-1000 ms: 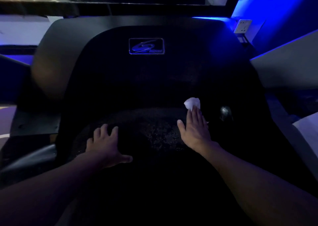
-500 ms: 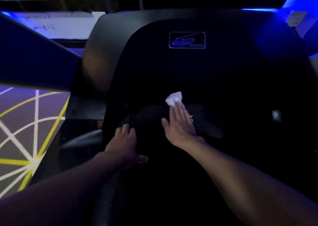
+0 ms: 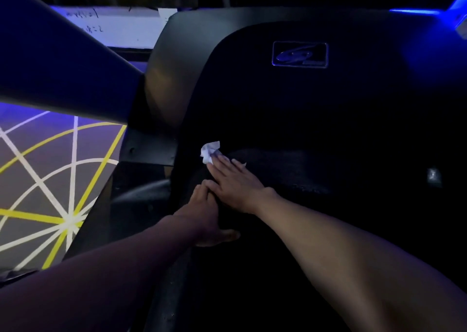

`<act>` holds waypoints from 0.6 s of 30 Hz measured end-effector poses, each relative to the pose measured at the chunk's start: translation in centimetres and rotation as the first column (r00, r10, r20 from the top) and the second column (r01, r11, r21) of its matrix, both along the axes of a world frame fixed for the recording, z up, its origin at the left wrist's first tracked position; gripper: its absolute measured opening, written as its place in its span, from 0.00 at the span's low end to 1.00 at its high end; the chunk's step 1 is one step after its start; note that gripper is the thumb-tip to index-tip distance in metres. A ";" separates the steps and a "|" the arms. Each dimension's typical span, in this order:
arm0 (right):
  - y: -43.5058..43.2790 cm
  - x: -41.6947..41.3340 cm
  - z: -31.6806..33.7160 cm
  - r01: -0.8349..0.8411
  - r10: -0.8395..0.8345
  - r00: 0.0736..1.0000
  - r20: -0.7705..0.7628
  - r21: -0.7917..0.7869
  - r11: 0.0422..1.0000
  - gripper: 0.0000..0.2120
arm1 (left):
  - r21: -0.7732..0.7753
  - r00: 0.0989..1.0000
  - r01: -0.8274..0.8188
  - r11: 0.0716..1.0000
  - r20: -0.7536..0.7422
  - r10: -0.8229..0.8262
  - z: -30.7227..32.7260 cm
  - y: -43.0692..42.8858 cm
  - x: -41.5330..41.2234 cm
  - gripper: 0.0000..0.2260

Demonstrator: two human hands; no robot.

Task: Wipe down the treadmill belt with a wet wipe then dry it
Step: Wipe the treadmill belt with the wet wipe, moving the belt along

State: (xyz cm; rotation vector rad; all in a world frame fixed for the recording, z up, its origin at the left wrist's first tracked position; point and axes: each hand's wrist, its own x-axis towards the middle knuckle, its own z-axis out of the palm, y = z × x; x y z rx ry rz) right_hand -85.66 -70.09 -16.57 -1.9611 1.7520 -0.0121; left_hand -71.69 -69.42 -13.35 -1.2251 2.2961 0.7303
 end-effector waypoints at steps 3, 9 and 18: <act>1.8 -2.3 -0.2 0.019 -0.021 0.994 -0.109 -0.019 1.000 0.29 | -0.038 0.991 -0.018 0.999 0.129 0.023 0.9 0.8 -2.6 0.56; 7.1 -10.5 -0.1 0.291 -0.288 0.953 -0.097 0.007 0.957 0.30 | -0.123 0.966 -0.042 0.991 0.248 0.072 0.5 2.1 -5.9 0.53; 15.8 -21.2 -1.4 0.611 -0.603 0.784 -0.151 0.010 0.792 0.32 | 0.010 0.974 0.138 0.990 0.181 -0.137 0.4 4.2 -13.5 0.51</act>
